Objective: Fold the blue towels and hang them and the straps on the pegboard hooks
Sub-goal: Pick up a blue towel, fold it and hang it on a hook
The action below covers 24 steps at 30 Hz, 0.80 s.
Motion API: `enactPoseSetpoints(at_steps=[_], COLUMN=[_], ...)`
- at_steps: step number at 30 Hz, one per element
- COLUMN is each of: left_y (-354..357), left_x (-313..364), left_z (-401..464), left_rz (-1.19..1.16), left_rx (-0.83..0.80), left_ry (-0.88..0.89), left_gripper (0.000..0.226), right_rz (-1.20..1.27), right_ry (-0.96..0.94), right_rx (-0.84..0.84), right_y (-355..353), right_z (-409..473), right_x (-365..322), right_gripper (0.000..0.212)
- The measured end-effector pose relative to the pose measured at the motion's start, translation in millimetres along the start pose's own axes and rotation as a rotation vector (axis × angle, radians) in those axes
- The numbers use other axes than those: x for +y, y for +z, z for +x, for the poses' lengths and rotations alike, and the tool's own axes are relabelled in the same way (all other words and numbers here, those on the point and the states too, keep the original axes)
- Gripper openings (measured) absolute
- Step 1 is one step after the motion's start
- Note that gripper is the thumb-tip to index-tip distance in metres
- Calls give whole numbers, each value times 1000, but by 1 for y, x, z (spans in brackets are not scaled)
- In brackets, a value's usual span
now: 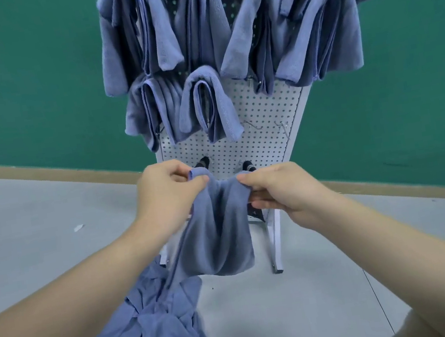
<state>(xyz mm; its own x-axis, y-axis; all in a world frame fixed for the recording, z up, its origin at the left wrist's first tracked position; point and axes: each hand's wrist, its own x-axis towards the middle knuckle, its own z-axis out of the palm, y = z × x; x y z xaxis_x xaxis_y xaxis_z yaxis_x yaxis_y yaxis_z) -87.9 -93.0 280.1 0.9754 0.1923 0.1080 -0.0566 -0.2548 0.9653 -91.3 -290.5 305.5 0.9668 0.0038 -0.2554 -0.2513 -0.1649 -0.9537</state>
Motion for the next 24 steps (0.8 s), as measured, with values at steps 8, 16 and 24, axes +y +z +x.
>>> enactPoseSetpoints(at_steps=[8, 16, 24], left_y=[21, 12, 10], left_x=[3, -14, -16], left_z=[-23, -25, -34], left_rz=[-38, 74, 81], left_rx=[-36, -44, -158], left_ry=[109, 211, 393], left_gripper=[22, 14, 37], right_rz=[-30, -228, -238], right_ry=[-87, -146, -265], right_rx=[15, -59, -3], right_y=[28, 40, 40], right_z=[4, 3, 1], right_x=[0, 0, -7], right_gripper=[27, 36, 45])
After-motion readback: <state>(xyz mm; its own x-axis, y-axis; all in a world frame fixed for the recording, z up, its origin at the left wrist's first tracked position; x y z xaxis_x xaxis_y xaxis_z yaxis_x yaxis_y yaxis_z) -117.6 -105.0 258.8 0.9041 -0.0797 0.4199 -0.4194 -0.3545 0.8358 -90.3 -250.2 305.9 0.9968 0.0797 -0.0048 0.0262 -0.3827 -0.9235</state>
